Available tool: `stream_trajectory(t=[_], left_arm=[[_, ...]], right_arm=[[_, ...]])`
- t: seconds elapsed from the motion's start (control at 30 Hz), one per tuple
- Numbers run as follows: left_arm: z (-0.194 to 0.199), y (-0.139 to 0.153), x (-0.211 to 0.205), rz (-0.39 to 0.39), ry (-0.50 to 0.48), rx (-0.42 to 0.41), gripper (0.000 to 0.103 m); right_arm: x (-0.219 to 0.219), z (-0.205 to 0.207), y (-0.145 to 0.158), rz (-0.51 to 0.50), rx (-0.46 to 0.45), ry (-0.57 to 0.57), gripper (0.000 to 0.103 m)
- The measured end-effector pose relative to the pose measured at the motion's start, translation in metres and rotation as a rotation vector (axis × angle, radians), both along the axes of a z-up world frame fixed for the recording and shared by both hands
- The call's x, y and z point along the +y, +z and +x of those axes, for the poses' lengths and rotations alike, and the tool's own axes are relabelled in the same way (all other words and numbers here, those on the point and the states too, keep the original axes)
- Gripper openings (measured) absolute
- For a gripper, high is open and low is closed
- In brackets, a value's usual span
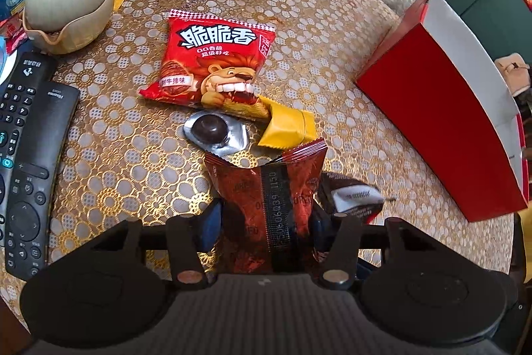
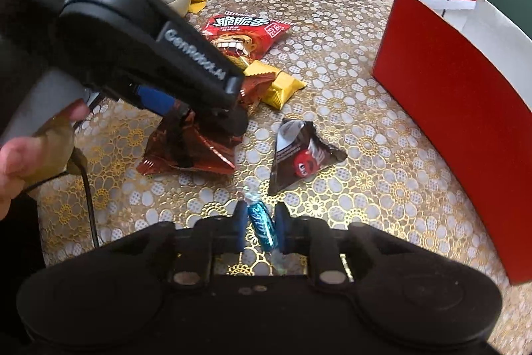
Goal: Organize snacks
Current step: 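Grasp the red-brown wrapper bag with the left gripper while the right gripper grasps the blue-wrapped candy, then carry the bag and candy into the red box and open both grippers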
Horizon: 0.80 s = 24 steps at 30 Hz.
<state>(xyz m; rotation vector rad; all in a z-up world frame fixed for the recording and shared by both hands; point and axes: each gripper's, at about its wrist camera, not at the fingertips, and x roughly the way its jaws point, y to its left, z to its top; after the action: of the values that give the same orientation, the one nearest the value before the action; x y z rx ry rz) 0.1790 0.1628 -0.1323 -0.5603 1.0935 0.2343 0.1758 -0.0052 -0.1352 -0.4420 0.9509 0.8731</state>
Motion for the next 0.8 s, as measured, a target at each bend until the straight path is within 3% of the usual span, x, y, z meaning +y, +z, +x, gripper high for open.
stream_trajectory(t=[0.37,0.8], left_arm=[[-0.028,0.021,-0.01,0.049,-0.073,-0.062,0.051],[-0.013,0.101,-0.062,0.171,-0.224,-0.237,0.051]], right_arm=[[-0.023,-0.018,0.016,0.075,0.009,-0.12,0.012],[-0.086,-0.006,0.09,0.239,-0.108,-0.272,0.012]])
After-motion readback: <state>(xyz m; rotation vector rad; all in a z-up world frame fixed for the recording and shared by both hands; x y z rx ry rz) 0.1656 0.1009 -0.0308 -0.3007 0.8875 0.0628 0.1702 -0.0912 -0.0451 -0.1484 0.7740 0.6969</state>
